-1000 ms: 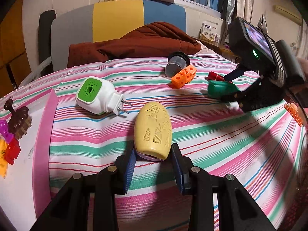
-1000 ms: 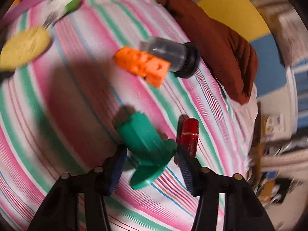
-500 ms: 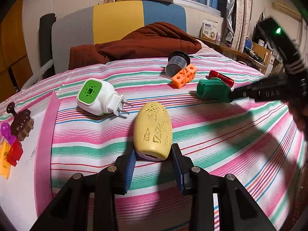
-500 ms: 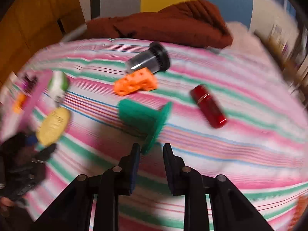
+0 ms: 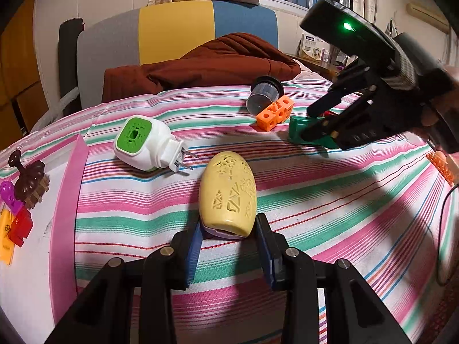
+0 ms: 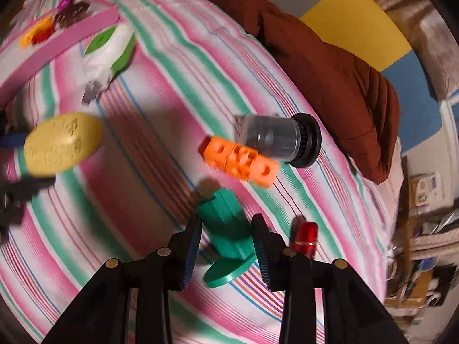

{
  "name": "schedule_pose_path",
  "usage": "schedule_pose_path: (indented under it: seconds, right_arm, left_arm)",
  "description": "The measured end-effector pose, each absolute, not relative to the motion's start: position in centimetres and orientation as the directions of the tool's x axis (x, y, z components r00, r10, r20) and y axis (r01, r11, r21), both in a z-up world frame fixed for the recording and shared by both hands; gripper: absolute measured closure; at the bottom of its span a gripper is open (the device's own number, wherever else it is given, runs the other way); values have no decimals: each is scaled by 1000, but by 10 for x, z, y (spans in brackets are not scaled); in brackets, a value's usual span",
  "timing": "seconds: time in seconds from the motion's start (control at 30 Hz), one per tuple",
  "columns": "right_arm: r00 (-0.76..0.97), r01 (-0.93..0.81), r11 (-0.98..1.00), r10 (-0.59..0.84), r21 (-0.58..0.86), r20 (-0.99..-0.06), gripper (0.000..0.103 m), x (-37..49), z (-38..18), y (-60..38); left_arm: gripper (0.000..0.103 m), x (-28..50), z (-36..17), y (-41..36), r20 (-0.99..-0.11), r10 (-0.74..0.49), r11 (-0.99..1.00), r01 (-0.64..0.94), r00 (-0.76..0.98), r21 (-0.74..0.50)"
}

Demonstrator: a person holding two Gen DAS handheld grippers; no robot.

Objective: Organize rigid objects
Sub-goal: 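Lift the green piece with the right tool while the left tool holds the yellow oval, then lower the yellow oval into the tray and open the left tool while the right tool carries the green piece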

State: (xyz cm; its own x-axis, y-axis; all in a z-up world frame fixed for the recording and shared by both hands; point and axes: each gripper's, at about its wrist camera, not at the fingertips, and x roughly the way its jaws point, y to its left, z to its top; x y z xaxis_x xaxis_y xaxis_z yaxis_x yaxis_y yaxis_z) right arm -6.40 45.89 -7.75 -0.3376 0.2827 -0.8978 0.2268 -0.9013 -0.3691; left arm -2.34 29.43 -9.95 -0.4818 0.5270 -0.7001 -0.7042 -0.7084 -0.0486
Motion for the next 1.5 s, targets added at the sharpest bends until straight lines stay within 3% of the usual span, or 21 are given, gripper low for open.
schedule_pose_path:
  seconds: [0.17, 0.37, 0.43, 0.77, 0.87, 0.93, 0.97, 1.07, 1.27, 1.3, 1.33, 1.4, 1.43, 1.5]
  right_arm:
    - [-352, 153, -921, 287, -357, -891, 67, -66, -77, 464]
    - [-212, 152, -920, 326, -360, -921, 67, -83, -94, 477]
    - [-223, 119, -935, 303, -334, -927, 71, -84, -93, 482]
    - [-441, -237, -971, 123, -17, -889, 73, -18, -59, 513]
    - [-502, -268, -958, 48, 103, -863, 73, 4, -62, 511]
    - [-468, -285, -951, 26, 123, -883, 73, 10, -69, 506]
    - [-459, -290, -951, 42, 105, -887, 72, 13, -69, 504]
    - [-448, -283, -955, 55, 83, -892, 72, 14, -68, 500]
    - [-451, -289, -951, 33, 111, -892, 71, 18, -68, 503]
    - [-443, -296, -949, 32, 112, -896, 71, 17, -71, 504]
    - [-434, -297, -948, 29, 113, -900, 71, 14, -74, 507]
    - [-417, -290, -951, 27, 104, -909, 72, 10, -80, 506]
    - [-407, -286, -954, 32, 94, -913, 73, 7, -83, 507]
    - [-407, -272, -959, 36, 84, -913, 73, 7, -83, 505]
  left_arm:
    - [66, -22, -99, 295, -700, 521, -710, -704, -489, -36]
    - [66, -24, -99, 294, -699, 524, -709, -704, -486, -42]
    - [66, -25, -100, 294, -699, 527, -709, -704, -484, -46]
    - [66, -24, -101, 296, -699, 526, -708, -704, -484, -46]
    - [52, -22, -100, 297, -703, 536, -692, -720, -467, -50]
    - [18, -18, -100, 303, -715, 536, -666, -745, -448, -33]
    - [18, -14, -98, 306, -716, 533, -656, -755, -451, -13]
    - [18, -11, -94, 312, -712, 532, -650, -760, -458, 3]
    - [19, -37, -85, 317, -731, 525, -712, -696, -437, -95]
    - [25, -42, -86, 320, -745, 508, -718, -690, -433, -89]
    - [39, -46, -88, 324, -764, 489, -720, -689, -421, -81]
    - [53, -53, -93, 331, -792, 449, -723, -689, -415, -49]
    - [58, -53, -93, 332, -789, 443, -720, -693, -425, -32]
    - [58, -53, -92, 329, -791, 447, -714, -699, -417, -34]
